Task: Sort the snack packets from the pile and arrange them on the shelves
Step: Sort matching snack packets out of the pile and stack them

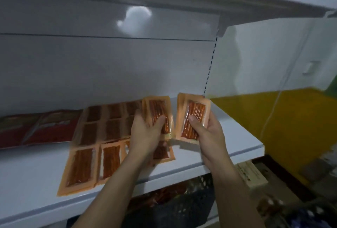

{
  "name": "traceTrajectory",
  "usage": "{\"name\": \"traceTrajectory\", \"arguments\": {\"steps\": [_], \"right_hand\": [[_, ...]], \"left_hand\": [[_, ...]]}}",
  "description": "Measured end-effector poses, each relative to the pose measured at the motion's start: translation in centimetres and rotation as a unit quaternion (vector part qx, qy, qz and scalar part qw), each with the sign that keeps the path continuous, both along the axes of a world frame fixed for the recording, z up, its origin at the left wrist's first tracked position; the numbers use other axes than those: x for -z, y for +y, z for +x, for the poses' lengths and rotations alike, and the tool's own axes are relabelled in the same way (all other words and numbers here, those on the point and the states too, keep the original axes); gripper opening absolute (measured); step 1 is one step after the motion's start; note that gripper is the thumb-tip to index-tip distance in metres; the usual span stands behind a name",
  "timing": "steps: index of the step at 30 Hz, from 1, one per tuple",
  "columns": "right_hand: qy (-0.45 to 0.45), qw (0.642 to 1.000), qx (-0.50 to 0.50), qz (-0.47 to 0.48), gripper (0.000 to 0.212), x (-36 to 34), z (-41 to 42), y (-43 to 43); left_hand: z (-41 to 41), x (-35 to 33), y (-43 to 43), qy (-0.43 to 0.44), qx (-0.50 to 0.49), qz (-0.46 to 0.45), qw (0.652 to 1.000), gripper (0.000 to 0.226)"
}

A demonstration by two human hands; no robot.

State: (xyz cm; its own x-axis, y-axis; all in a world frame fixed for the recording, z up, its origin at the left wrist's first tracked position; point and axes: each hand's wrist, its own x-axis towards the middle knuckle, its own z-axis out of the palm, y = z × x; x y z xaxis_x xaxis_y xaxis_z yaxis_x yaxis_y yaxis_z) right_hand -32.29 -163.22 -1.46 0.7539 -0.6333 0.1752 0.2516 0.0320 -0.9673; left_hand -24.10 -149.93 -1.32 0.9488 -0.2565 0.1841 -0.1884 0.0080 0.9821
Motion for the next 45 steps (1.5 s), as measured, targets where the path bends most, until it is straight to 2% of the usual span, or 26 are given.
{"name": "traceTrajectory", "arguments": {"steps": [9, 11, 15, 18, 20, 23, 27, 29, 31, 32, 35, 36, 38, 43, 45], "right_hand": [[-0.019, 0.979, -0.202, -0.031, 0.025, -2.3, 7.8, -1.7], [-0.021, 0.972, -0.230, -0.035, 0.022, -2.5, 9.3, -0.5], [-0.026, 0.962, -0.263, -0.074, 0.021, -2.5, 11.9, 3.1], [-0.031, 0.958, -0.268, -0.093, 0.002, -2.6, 13.6, 5.7], [-0.020, 0.958, -0.263, -0.113, 0.005, -2.9, 14.6, 7.4], [0.002, 0.952, -0.279, -0.124, 0.011, -3.8, 16.1, 10.0], [0.022, 0.948, -0.263, -0.176, 0.021, -4.7, 18.2, 12.6], [0.035, 0.950, -0.238, -0.199, 0.025, -4.8, 19.4, 13.8], [0.051, 0.956, -0.210, -0.197, 0.019, -5.0, 20.7, 14.8], [0.064, 0.960, -0.197, -0.186, 0.019, -5.2, 21.3, 15.3], [0.101, 0.965, -0.173, -0.167, 0.034, -5.7, 23.2, 16.3], [0.110, 0.964, -0.171, -0.171, 0.040, -5.8, 23.8, 16.5], [0.119, 0.962, -0.175, -0.170, 0.048, -5.7, 24.7, 16.6], [0.175, 0.963, -0.124, -0.162, 0.047, -4.6, 26.2, 15.0], [0.233, 0.942, -0.129, -0.202, 0.045, -3.8, 26.5, 14.2]], "left_hand": [[1.2, -2.5, -1.3, 0.010, -0.110, -0.012, 0.994, 0.019], [1.4, -2.8, -0.3, 0.018, -0.138, -0.035, 0.990, 0.017], [2.5, -2.9, 2.4, 0.022, -0.178, -0.022, 0.984, 0.018], [3.8, -3.2, 4.4, 0.041, -0.184, -0.019, 0.982, 0.025], [4.7, -3.4, 6.1, 0.023, -0.195, -0.003, 0.981, 0.029], [5.9, -4.0, 8.7, 0.034, -0.199, -0.045, 0.978, 0.040], [8.3, -4.7, 12.1, 0.041, -0.160, -0.071, 0.984, 0.031], [9.7, -4.8, 13.8, 0.037, -0.142, -0.074, 0.986, 0.045], [11.3, -4.4, 15.3, 0.054, -0.125, -0.067, 0.988, 0.075], [12.0, -4.1, 15.9, 0.066, -0.108, -0.069, 0.990, 0.075], [13.4, -4.4, 17.1, 0.092, -0.040, -0.089, 0.991, 0.031], [14.2, -4.2, 17.4, 0.099, -0.023, -0.095, 0.990, 0.025], [15.3, -3.9, 18.0, 0.095, -0.004, -0.099, 0.990, 0.019], [17.4, -2.3, 19.6, 0.120, -0.044, -0.113, 0.985, 0.010], [18.0, -1.5, 20.2, 0.142, -0.073, -0.126, 0.979, 0.022]]}}
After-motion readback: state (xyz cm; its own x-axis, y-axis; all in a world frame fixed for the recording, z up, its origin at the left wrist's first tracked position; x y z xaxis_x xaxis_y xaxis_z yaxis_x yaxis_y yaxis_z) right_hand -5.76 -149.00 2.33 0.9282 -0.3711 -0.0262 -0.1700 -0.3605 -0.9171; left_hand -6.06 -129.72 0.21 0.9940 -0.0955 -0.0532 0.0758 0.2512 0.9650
